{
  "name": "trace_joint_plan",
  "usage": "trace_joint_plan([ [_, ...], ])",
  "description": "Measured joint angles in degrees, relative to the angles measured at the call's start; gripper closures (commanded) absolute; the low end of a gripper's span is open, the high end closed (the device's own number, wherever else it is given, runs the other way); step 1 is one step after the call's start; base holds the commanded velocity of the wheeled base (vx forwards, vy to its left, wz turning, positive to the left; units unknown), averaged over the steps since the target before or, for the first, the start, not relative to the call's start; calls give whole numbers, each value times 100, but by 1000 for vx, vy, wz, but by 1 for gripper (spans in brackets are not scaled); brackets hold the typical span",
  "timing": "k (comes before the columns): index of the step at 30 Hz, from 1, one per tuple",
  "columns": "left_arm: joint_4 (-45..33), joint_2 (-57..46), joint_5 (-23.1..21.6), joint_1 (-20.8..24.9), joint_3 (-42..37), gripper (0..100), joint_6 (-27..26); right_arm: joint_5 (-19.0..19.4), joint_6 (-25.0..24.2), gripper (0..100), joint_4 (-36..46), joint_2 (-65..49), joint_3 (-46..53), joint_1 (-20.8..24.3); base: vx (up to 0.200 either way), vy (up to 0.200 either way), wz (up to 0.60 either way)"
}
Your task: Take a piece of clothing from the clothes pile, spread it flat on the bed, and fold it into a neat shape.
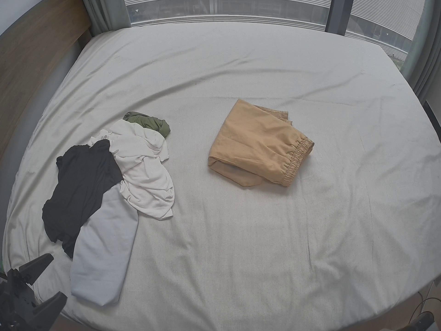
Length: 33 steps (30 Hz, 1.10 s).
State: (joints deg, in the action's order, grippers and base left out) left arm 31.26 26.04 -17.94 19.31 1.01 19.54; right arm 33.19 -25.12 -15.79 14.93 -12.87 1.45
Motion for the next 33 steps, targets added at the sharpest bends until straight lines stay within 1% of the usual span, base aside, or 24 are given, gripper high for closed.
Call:
trace_joint_plan([
  [6, -255, -289, -134, -219, 0, 0, 5, -2, -2, 0, 486, -628, 229, -79, 0, 0, 0],
  [11, -411, -540, -165, -305, 0, 0, 9, -9, 6, 0, 922, -1100, 371, -121, 0, 0, 0],
  [13, -521, -639, -165, -335, 0, 0, 7, -123, 107, 0, 941, -1207, 453, -134, 0, 0, 0],
  [14, -575, -686, -165, -358, 0, 0, 5, -266, 202, 0, 944, -1251, 513, -138, 0, 0, 0],
  [16, -717, -802, -162, -446, 0, 0, -13, -677, 471, 0, 945, -1312, 635, -143, 0, 0, 0],
  [17, -827, -881, -162, -518, 0, 0, -35, -1018, 673, 0, 956, -1337, 712, -143, 0, 0, 0],
  [18, -923, -947, -165, -586, 0, 0, -68, -1273, 802, 0, 972, -1353, 762, -143, 0, 0, 0],
  [19, -1062, -1039, -162, -685, 0, 0, -121, -1719, 980, 0, 1011, -1370, 833, -145, 0, 0, 0],
  [22, -1588, -1318, -157, -991, 0, 0, -356, -2784, 1421, 0, 1106, -1401, 968, -145, 0, 0, 0],
  [25, -2303, -1640, -94, -1317, 0, 0, -739, -3474, 1944, 0, 1200, -1419, 1067, -148, 0, 0, 0],
  [27, -2740, -1866, 141, -1526, -2, 0, -1007, -3678, 2178, 0, 1242, -1425, 1114, -152, 0, 0, 0],
  [28, -2850, -1935, 276, -1585, -2, 0, -1092, -3710, 2226, 0, 1257, -1428, 1134, -152, 0, 0, 0],
  [31, -3026, -2183, 1081, -1763, -2, 0, -1670, -3678, 2413, 0, 1278, -1431, 1169, -152, 0, 0, 0],
  [33, -3071, -2293, 1458, -1835, -2, 0, -1842, -3555, 2550, 0, 1270, -1431, 1178, -155, 0, 0, 0],
])
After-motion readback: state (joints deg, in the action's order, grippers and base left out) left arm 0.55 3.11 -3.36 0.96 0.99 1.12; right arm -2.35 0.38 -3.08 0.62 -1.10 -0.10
